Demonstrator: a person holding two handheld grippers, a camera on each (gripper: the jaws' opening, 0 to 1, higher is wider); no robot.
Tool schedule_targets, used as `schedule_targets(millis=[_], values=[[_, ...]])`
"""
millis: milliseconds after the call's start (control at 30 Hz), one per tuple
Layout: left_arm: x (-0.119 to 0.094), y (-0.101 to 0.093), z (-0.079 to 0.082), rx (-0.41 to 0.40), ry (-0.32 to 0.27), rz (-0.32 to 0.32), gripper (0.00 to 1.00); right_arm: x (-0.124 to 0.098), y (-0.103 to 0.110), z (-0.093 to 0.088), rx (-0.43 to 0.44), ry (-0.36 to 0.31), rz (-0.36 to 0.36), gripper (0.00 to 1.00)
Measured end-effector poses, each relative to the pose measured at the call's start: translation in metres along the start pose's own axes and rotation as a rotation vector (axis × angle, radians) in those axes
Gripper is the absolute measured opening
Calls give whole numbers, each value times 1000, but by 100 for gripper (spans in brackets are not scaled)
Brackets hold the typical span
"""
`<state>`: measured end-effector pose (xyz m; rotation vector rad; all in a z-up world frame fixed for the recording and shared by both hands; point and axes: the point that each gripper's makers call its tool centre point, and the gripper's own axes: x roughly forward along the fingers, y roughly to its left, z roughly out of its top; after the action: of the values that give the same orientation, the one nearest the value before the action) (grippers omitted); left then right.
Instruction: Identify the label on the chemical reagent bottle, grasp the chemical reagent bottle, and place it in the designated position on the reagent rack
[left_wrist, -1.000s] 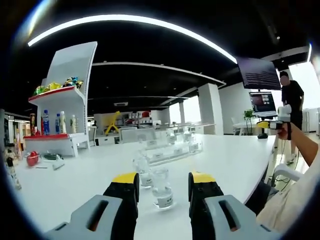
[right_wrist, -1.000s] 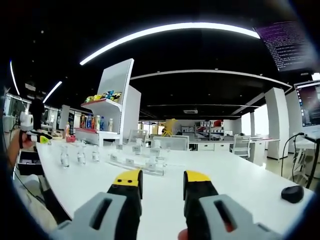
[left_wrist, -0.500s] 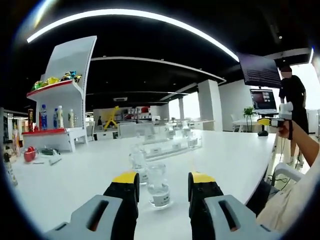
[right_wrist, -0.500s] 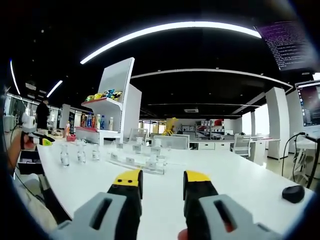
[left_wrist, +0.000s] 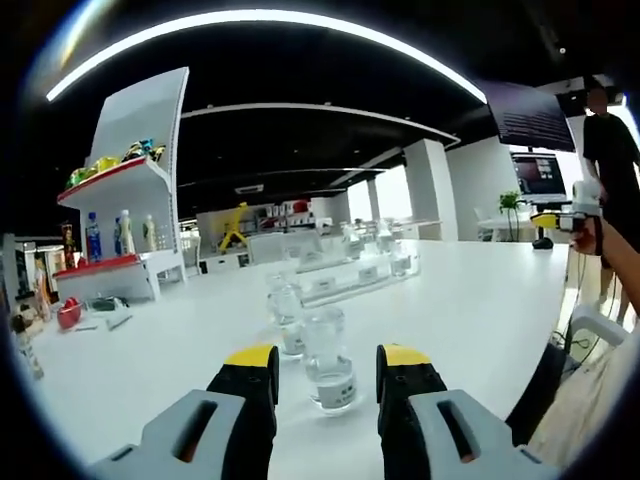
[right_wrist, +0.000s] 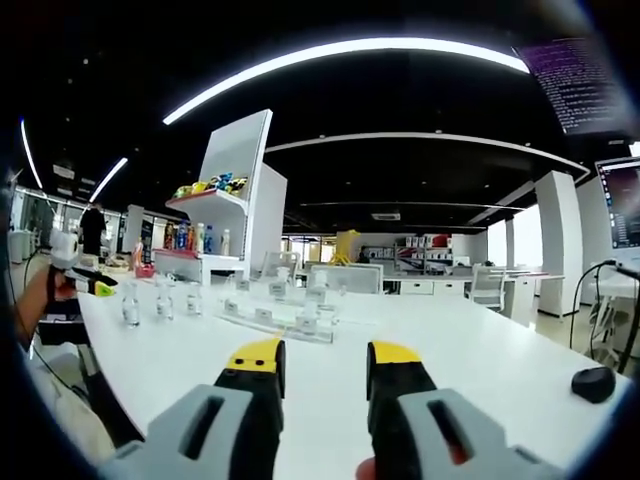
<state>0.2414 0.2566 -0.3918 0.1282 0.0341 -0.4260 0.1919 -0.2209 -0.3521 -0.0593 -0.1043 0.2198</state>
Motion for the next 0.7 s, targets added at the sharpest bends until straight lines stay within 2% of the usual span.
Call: schedule_targets(millis=[300, 700], values=[[14, -7, -7, 3, 26, -15, 39, 2, -2, -3, -2, -3, -11, 32], [23, -3, -11, -2, 26, 8, 39, 7, 1, -10, -11, 17, -3, 32]])
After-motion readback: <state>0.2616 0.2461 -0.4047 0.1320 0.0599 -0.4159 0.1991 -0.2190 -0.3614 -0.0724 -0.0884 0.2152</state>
